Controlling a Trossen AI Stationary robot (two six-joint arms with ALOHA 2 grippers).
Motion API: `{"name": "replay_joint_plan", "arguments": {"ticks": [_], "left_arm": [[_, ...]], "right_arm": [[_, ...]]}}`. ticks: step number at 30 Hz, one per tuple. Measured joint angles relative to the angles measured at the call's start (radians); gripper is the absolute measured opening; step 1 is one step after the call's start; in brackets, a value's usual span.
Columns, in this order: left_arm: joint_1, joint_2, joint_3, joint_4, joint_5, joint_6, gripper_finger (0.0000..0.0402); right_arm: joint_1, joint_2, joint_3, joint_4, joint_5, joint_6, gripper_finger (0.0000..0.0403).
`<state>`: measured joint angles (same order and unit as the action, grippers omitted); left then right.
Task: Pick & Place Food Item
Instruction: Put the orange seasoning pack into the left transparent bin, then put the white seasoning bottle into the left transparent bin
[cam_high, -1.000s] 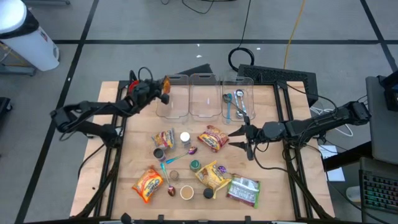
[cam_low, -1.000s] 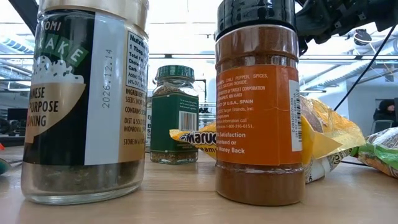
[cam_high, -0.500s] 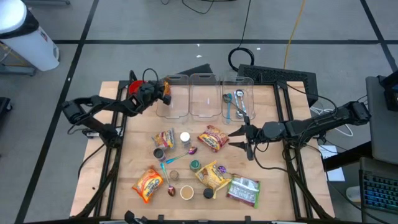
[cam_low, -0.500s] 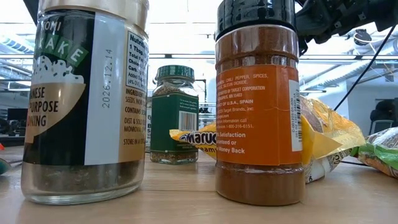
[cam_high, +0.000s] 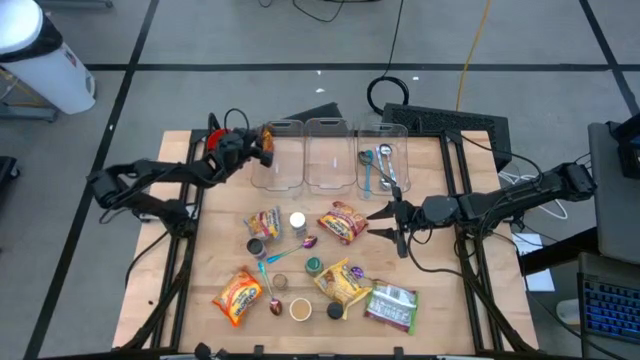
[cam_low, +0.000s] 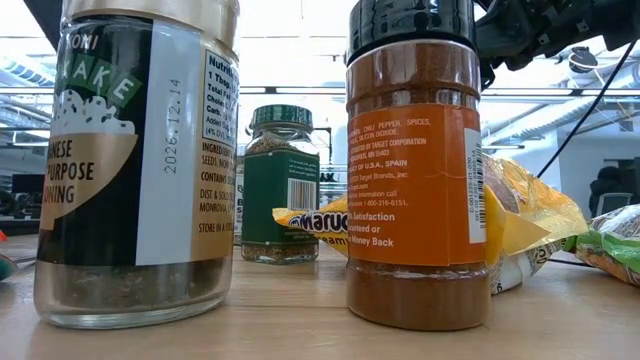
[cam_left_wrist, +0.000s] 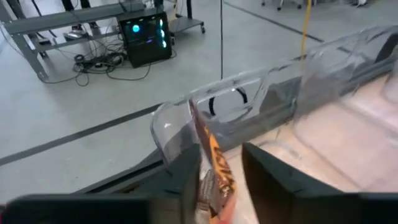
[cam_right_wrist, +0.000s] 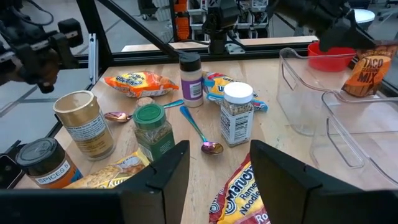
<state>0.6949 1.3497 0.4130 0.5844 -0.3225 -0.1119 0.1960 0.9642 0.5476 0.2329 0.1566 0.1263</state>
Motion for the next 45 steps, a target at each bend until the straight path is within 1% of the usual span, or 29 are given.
{"name": "replay_joint_plan", "arguments": {"ticks": [3,6,9,13,16,18,19,20,21,22,25,27,28,31,35,40,45], "left_arm": [[-0.023,-0.070,0.000,-0.054,0.030,-0.014,0.0171],[-0.061,-0.149,0.000,-0.108,0.097,-0.034,0.0200],[-0.108,-0.229,0.000,-0.154,0.186,-0.044,0.0220],[-0.177,-0.337,0.000,-0.209,0.313,-0.054,0.0233],[-0.244,-0.407,0.000,-0.224,0.427,-0.129,0.0234],[-0.306,-0.431,0.019,-0.246,0.522,-0.186,0.0234],[-0.343,-0.433,0.040,-0.279,0.551,-0.195,0.0234],[-0.384,-0.434,0.067,-0.336,0.556,-0.191,0.0234],[-0.432,-0.434,0.100,-0.406,0.535,-0.163,0.0235],[-0.482,-0.429,0.140,-0.492,0.482,-0.122,0.0235],[-0.627,-0.356,0.274,-0.733,0.272,-0.009,0.0235],[-0.696,-0.301,0.339,-0.839,0.179,0.017,0.0237],[-0.724,-0.274,0.367,-0.855,0.158,0.020,0.0240],[-0.776,-0.191,0.422,-0.845,0.140,0.003,0.0256],[-0.795,-0.069,0.461,-0.856,0.137,-0.031,0.0290],[-0.787,0.014,0.466,-0.868,0.138,-0.023,0.0324],[-0.763,0.061,0.466,-0.864,0.138,-0.050,0.0332]], "right_arm": [[0.000,0.000,0.000,0.000,0.000,0.000,0.0160],[0.000,0.000,0.000,0.000,0.000,0.000,0.0160],[0.000,0.000,0.000,-0.001,0.000,0.000,0.0160],[0.000,0.000,0.000,-0.002,0.000,0.000,0.0160],[0.000,0.000,0.000,-0.002,0.000,0.000,0.0160],[0.000,0.000,0.000,-0.002,-0.001,0.000,0.0160],[0.000,0.000,0.000,-0.002,-0.001,0.000,0.0160],[0.000,0.000,0.000,-0.002,-0.001,0.000,0.0160],[0.000,0.000,0.000,-0.002,-0.001,-0.001,0.0160],[0.000,0.000,0.000,-0.002,-0.001,-0.003,0.0160],[0.000,0.000,0.000,-0.002,-0.001,-0.006,0.0160],[0.000,0.000,0.000,-0.003,-0.001,-0.007,0.0160],[0.000,0.000,0.000,-0.002,-0.001,-0.007,0.0160],[0.000,0.000,-0.012,0.012,-0.001,-0.007,0.0160],[0.000,0.000,-0.048,0.072,-0.001,-0.008,0.0160],[0.000,0.000,-0.063,0.115,-0.001,-0.007,0.0160],[0.000,0.000,-0.063,0.115,-0.001,-0.008,0.0160]]}}
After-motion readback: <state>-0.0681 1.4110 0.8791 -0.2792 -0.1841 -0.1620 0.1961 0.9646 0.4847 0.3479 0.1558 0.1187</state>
